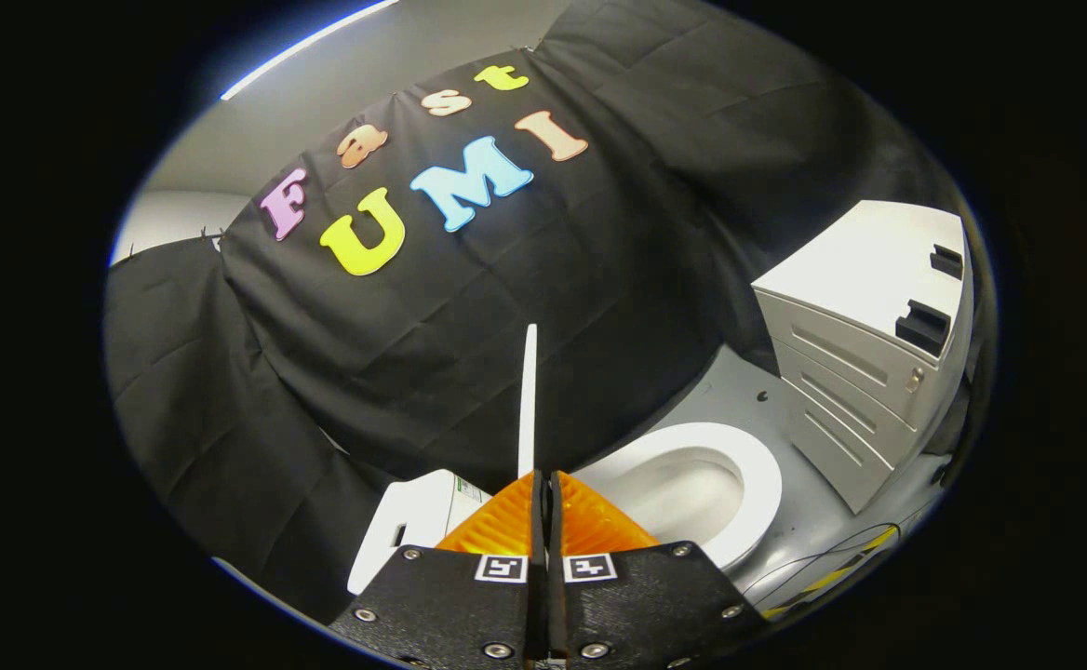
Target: Open the toilet lid.
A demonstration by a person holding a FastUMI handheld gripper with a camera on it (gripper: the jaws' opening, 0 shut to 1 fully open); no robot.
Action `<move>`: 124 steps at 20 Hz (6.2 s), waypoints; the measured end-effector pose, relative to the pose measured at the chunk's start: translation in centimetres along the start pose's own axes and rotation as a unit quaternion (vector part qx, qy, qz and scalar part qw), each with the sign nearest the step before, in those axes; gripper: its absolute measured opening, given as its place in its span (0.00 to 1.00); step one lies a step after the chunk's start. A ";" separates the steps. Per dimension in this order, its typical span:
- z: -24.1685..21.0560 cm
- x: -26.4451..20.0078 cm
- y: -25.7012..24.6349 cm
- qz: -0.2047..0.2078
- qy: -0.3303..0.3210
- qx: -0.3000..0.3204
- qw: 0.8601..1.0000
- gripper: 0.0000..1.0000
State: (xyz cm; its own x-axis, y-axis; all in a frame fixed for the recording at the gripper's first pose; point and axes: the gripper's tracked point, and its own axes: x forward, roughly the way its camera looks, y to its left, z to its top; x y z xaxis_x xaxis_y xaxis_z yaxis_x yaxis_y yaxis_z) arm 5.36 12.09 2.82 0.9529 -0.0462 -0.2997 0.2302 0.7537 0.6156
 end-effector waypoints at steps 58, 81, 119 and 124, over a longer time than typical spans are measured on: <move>-7.9 0.3 27.8 0.133 -0.057 -0.274 0.951 0.00; -12.1 0.9 33.9 0.211 -0.025 -0.282 0.936 0.04; 5.8 -5.7 13.0 0.112 -0.123 -0.327 0.930 0.96; 7.2 -5.8 7.8 0.074 -0.122 -0.349 0.926 0.96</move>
State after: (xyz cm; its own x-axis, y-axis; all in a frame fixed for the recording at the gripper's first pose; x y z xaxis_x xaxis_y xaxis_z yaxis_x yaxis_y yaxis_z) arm 2.99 13.50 14.57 0.9997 0.0090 -0.0227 -0.0093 0.9999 -0.0110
